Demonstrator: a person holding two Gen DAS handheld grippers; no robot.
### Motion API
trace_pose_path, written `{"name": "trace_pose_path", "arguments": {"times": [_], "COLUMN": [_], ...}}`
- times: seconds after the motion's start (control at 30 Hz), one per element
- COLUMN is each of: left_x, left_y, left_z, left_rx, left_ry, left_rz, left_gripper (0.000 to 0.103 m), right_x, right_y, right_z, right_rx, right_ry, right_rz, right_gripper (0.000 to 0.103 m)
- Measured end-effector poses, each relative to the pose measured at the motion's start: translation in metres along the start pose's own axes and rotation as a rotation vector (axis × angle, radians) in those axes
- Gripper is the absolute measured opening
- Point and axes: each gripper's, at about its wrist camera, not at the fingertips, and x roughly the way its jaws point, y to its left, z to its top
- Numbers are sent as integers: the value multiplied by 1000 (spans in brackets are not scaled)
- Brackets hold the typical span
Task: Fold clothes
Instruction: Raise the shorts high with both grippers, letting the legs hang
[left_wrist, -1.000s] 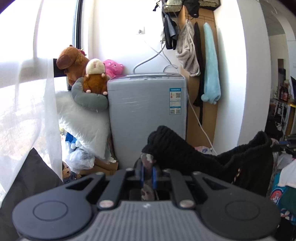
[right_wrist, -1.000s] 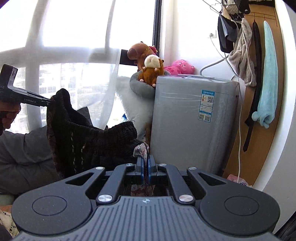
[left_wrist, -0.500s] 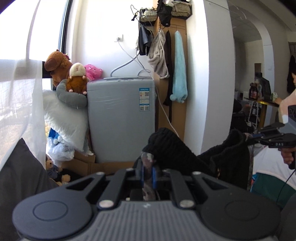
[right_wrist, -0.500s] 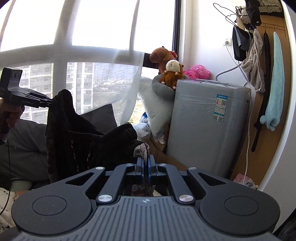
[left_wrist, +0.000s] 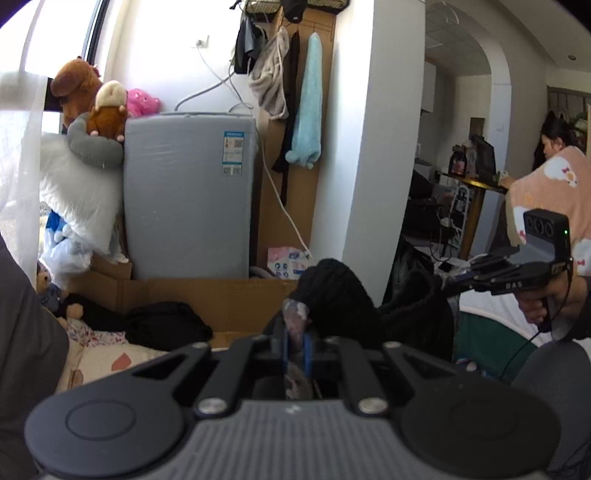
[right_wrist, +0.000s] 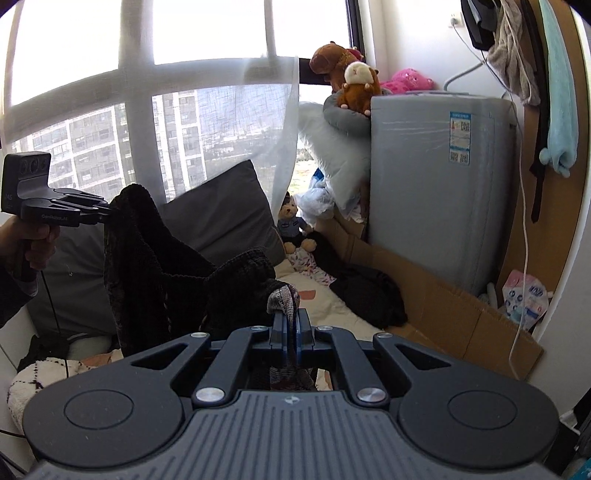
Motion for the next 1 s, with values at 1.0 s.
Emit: {"name": "trace_pose_path", "arguments": {"times": [1.0], "left_x": [313], "left_y": [211], "left_z": [-62], "left_rx": [-141], "left_ry": [325], "left_rz": [192], "left_gripper": [8], "right_x": [283], "right_y": [-163], "right_z": [-51], "right_rx": [109], "right_ry": [268], "right_rz": [-162], "right_gripper": [4]}}
